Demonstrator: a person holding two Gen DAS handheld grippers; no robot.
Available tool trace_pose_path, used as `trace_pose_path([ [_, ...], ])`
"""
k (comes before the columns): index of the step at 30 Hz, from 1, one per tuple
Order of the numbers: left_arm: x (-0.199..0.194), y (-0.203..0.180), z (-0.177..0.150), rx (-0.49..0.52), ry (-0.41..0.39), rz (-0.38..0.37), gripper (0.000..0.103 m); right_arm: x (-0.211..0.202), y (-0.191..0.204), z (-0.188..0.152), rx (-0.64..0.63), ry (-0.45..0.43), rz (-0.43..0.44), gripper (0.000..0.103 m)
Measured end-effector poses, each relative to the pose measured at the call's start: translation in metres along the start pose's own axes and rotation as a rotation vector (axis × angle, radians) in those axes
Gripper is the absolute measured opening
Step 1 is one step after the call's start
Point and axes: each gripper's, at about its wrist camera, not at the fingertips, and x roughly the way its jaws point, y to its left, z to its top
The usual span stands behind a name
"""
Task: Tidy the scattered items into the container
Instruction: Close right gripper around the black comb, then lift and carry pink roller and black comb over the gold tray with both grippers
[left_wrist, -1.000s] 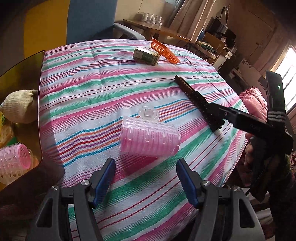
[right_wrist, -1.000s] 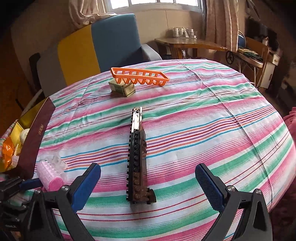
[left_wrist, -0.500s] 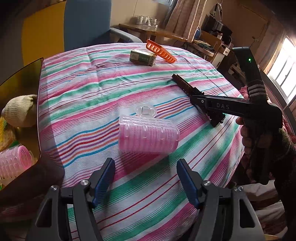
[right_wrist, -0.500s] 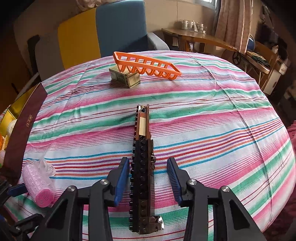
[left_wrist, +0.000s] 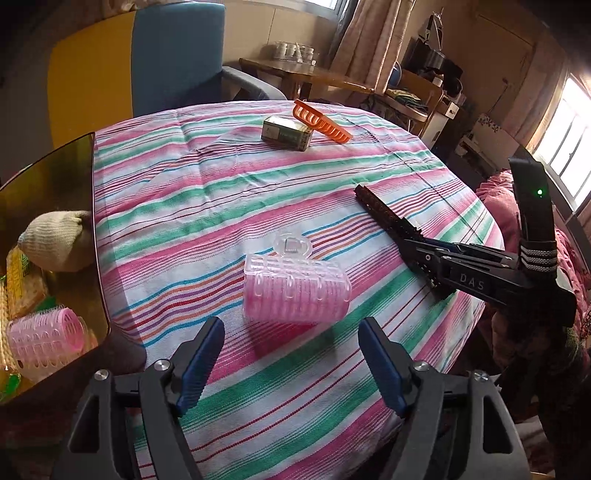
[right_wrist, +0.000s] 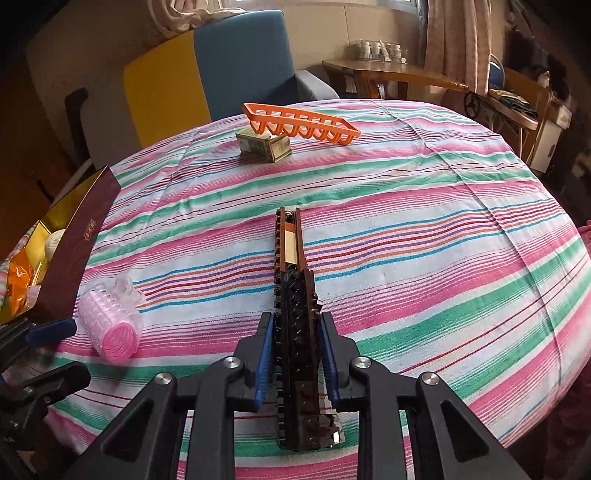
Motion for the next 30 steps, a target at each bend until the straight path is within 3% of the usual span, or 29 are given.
trace_pose_path([
  [12,0.014,-0.007,0.014,0.065,0.026,0.044,0.081,0.002,-0.004,-0.002,0.021,-0.016,0.024,0.025],
  [25,0.028,-0.002,0.019,0.032,0.055,0.037,0.081,0.003,-0.002,-0.004,0.014,-0.027,0.013,0.025],
  [30,0.02,-0.002,0.019,0.02,0.024,0.012,0.067,0.004,0.001,-0.004,0.007,-0.029,-0.004,0.025],
])
